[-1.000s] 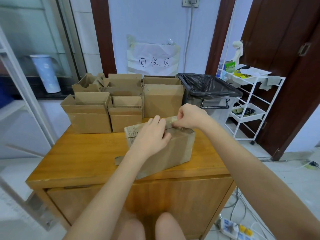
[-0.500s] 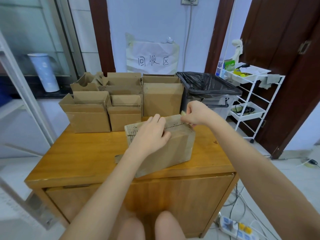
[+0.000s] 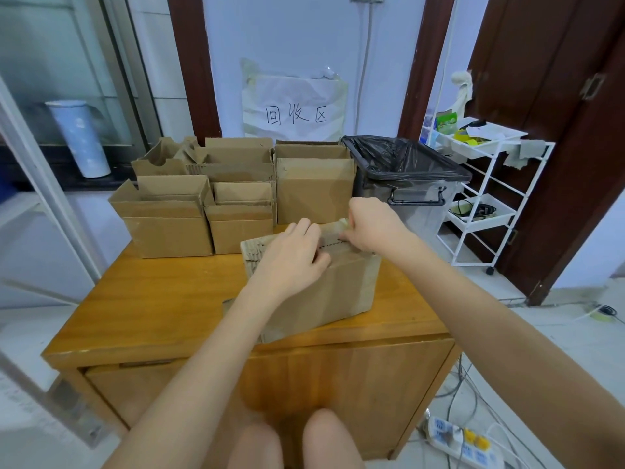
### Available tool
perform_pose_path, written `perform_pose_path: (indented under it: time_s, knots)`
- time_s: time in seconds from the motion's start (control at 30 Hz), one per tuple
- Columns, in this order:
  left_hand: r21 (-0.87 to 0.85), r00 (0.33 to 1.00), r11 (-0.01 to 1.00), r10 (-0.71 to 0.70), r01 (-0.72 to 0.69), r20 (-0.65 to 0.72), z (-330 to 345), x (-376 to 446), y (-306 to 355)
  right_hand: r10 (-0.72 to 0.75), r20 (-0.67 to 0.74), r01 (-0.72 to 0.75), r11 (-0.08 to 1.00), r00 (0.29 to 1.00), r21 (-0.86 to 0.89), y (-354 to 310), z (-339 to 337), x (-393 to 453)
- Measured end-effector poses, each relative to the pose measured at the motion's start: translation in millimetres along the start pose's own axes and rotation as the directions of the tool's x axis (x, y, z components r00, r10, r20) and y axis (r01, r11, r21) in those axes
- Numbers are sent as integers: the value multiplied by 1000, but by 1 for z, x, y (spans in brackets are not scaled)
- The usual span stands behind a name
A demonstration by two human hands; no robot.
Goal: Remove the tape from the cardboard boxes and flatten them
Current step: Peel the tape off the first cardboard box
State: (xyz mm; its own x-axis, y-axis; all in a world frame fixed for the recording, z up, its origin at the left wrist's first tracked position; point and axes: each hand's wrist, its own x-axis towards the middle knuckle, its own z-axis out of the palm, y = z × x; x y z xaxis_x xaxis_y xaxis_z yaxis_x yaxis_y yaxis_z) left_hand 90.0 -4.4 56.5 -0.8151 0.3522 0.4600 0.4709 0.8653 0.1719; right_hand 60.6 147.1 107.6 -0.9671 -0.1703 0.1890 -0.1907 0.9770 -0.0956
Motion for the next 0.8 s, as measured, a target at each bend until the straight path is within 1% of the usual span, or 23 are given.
perform_pose_path:
  time_s: [0.07,0.2,0.23,0.37,0.43,0.53,0.67,0.8]
  knots:
    - [-2,1000,1000,4,-4,-4,1,0,0,16,77,-27,991,997,134,7,-1,4]
    - [11,1000,1000,14,-14,0,3,2,0,8,179,-46,977,984,209,10,-3,5]
    - [12,1000,1000,13,-13,3,3,2,0,17,183,-52,981,983,188,10,-3,5]
    - [1,1000,1000,13,-13,12,2,1,-1,74,193,-67,997,978,-44,10,-10,4]
    - [10,999,1000,25,-25,22,2,1,-1,88,242,-72,995,966,-73,10,-13,3]
    - [13,999,999,33,-34,33,0,2,-1,90,266,-73,995,960,-71,9,-14,5]
    - [0,998,999,37,-38,46,-2,1,-1,108,284,-119,993,953,21,13,-8,10]
    - [-49,995,998,39,-34,94,-6,1,-7,101,237,-130,986,966,108,17,2,8]
